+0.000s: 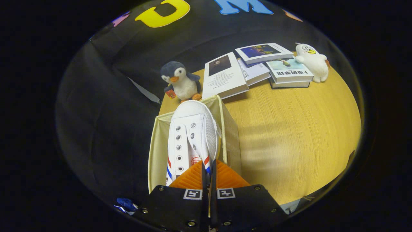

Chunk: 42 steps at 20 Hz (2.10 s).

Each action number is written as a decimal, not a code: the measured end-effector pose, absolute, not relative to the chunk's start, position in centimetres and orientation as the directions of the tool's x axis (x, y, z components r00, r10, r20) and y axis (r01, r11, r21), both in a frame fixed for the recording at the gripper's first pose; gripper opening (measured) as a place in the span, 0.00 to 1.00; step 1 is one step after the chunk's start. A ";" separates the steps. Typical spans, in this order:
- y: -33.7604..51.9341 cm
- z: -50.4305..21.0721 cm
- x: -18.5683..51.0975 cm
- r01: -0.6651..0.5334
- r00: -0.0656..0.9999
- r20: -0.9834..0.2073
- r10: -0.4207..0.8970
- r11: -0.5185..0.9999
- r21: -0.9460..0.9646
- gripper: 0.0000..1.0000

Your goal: Open the storage box then place both shoes into the box .Put the left shoe in first, then the right shoe, with the right side of both shoes facing outward in a uniform manner.

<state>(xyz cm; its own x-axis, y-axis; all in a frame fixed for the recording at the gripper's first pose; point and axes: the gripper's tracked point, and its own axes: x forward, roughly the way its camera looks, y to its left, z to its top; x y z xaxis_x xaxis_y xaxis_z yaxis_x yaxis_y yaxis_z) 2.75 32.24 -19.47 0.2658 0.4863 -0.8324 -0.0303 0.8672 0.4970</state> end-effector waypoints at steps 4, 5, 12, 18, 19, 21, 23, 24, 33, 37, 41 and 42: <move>33.7 -18.8 2.8 -0.057 0.288 -0.806 0.517 0.849 0.525 0.17; 33.6 -18.3 3.4 -0.063 0.320 -0.798 0.512 0.851 0.521 0.30; 29.6 -13.1 5.7 -0.189 0.496 -0.727 0.475 0.876 0.443 0.98; 24.8 -8.0 6.3 -0.235 0.596 -0.647 0.476 0.874 0.426 0.97; 23.8 -7.4 6.4 -0.239 0.612 -0.636 0.470 0.877 0.418 0.98; 21.4 -6.2 6.4 -0.245 0.648 -0.615 0.450 0.887 0.391 0.98; 18.7 -5.0 6.4 -0.249 0.683 -0.598 0.420 0.903 0.350 0.98; 17.2 -4.5 6.3 -0.248 0.702 -0.588 0.401 0.912 0.326 0.98; 8.6 -1.0 4.3 -0.225 0.801 -0.488 0.346 0.930 0.290 0.98; 6.2 -0.4 3.5 -0.214 0.851 -0.427 0.306 0.944 0.251 0.98; 4.1 0.2 2.7 -0.189 0.889 -0.378 0.259 0.959 0.211 0.98; 3.7 0.4 2.6 -0.180 0.895 -0.369 0.250 0.960 0.212 0.98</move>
<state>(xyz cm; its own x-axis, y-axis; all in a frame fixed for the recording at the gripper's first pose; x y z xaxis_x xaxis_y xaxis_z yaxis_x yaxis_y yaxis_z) 2.58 3.67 0.37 0.8953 0.2495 -0.3689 -0.1801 0.9604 0.2124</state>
